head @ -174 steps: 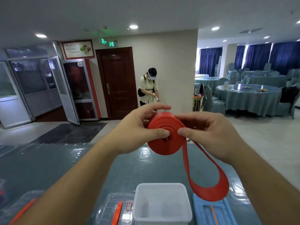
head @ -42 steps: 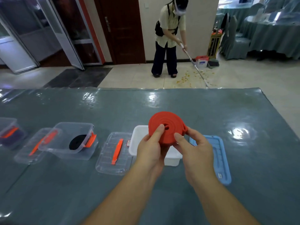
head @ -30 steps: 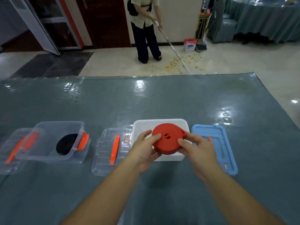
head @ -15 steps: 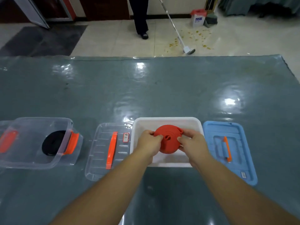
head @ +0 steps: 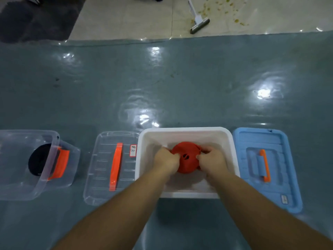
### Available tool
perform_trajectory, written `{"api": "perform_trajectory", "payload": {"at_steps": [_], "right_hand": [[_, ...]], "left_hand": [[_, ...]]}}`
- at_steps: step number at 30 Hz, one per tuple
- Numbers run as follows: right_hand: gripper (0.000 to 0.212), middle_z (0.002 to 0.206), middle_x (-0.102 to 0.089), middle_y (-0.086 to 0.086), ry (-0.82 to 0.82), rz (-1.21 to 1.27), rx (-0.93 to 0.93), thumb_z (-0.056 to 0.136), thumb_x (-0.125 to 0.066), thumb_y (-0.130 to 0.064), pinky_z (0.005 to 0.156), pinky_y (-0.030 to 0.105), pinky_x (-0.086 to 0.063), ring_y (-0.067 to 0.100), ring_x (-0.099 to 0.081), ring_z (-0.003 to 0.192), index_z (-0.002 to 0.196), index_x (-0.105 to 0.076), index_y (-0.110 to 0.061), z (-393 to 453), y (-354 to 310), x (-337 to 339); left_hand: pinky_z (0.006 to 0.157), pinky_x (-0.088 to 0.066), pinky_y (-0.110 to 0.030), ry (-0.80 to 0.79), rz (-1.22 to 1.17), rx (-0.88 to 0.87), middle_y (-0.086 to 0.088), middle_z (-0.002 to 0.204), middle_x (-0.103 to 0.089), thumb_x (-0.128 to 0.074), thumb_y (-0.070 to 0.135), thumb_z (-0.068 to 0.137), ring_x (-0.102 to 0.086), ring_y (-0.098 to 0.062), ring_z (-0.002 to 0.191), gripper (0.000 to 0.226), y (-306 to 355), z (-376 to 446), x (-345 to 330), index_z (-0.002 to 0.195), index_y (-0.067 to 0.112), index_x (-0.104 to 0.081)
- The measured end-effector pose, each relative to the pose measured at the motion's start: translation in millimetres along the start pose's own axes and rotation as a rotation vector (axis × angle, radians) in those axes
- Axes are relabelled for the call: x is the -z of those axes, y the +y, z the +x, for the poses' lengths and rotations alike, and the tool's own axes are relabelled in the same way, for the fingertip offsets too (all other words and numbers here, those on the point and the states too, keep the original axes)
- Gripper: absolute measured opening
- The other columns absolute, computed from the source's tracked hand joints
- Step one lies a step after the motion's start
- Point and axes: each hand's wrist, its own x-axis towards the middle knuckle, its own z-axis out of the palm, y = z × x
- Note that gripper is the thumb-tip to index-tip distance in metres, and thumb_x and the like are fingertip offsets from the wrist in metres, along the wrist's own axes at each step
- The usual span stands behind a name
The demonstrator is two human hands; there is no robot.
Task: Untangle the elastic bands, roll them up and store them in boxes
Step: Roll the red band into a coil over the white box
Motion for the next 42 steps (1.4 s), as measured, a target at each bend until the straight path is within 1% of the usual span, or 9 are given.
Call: {"api": "perform_trajectory", "payload": {"at_steps": [4,12,16,21,29,33,38,40,42], "right_hand": [[0.037,0.095,-0.071,0.004,-0.008,0.017,-0.024,0.088,-0.064,0.004,0.094,0.053,-0.059,0.031,-0.07,0.098,0.121,-0.069,-0.011,5,6,-6],[0.043,0.1,-0.071,0.006,0.01,-0.067,-0.03,0.087,-0.059,0.004,0.091,0.051,-0.061,0.032,-0.07,0.098,0.121,-0.066,-0.02,16,6,-7],[0.039,0.102,-0.072,0.007,0.046,-0.158,0.003,0.086,-0.056,0.005,0.088,0.041,-0.059,0.029,-0.069,0.097,0.117,-0.07,-0.015,22,8,-10],[0.039,0.096,-0.066,0.003,0.055,-0.267,0.073,0.088,-0.052,0.008,0.082,0.029,-0.045,0.023,-0.06,0.089,0.119,-0.067,-0.011,20,4,-12],[0.028,0.099,-0.063,0.016,0.089,-0.412,0.017,0.092,-0.059,-0.008,0.079,0.039,-0.047,0.035,-0.062,0.092,0.119,-0.054,0.001,19,2,-9],[0.033,0.116,-0.07,0.024,0.018,-0.573,0.023,0.096,-0.06,-0.012,0.083,0.038,-0.049,0.041,-0.066,0.11,0.123,-0.059,0.007,14,-3,-2],[0.023,0.107,-0.071,0.014,-0.019,-0.703,0.066,0.094,-0.057,-0.018,0.072,0.031,-0.044,0.033,-0.068,0.1,0.11,-0.064,-0.003,-15,-16,16],[0.022,0.105,-0.072,0.013,-0.003,-0.692,0.125,0.093,-0.057,-0.021,0.07,0.031,-0.043,0.03,-0.063,0.089,0.107,-0.064,-0.006,-31,-19,20],[0.017,0.103,-0.071,0.01,0.012,-0.635,0.197,0.093,-0.056,-0.018,0.071,0.03,-0.041,0.027,-0.058,0.086,0.106,-0.064,-0.01,-47,-21,27]], "left_hand": [[0.086,-0.051,-0.034,0.017,0.002,-0.01,-0.009,0.114,-0.072,-0.07,0.028,0.096,-0.068,-0.029,0.105,0.03,-5,9,1,0.121,0.011,-0.066],[0.091,-0.055,-0.038,-0.003,-0.008,-0.004,-0.005,0.107,-0.068,-0.071,0.028,0.096,-0.066,-0.027,0.101,0.02,-13,16,-4,0.109,0.018,-0.06],[0.092,-0.057,-0.041,0.003,0.01,-0.015,-0.006,0.105,-0.069,-0.074,0.03,0.094,-0.068,-0.029,0.1,0.023,-13,17,-4,0.105,0.019,-0.058],[0.076,-0.048,-0.034,0.044,0.076,-0.011,-0.003,0.091,-0.066,-0.077,0.036,0.09,-0.065,-0.027,0.087,0.029,-14,19,-4,0.098,0.014,-0.06],[0.077,-0.062,-0.039,0.018,0.068,0.016,-0.009,0.077,-0.077,-0.083,0.038,0.083,-0.076,-0.029,0.076,0.028,-8,18,1,0.081,0.015,-0.067],[0.078,-0.064,-0.042,-0.026,0.139,0.001,-0.01,0.071,-0.076,-0.071,0.035,0.07,-0.076,-0.031,0.074,0.024,-10,19,2,0.074,0.011,-0.075],[0.086,-0.064,-0.051,-0.173,0.102,0.025,-0.019,0.094,-0.079,-0.06,0.02,0.06,-0.076,-0.032,0.086,0.037,-22,34,1,0.089,0.006,-0.077],[0.089,-0.064,-0.039,-0.241,0.111,0.006,-0.011,0.097,-0.078,-0.064,0.02,0.067,-0.072,-0.023,0.086,0.031,3,-19,15,0.094,0.011,-0.076],[0.07,-0.058,-0.019,-0.291,0.142,-0.092,0.007,0.083,-0.071,-0.065,0.012,0.083,-0.063,-0.008,0.076,0.01,19,-59,19,0.085,0.02,-0.071]]}}
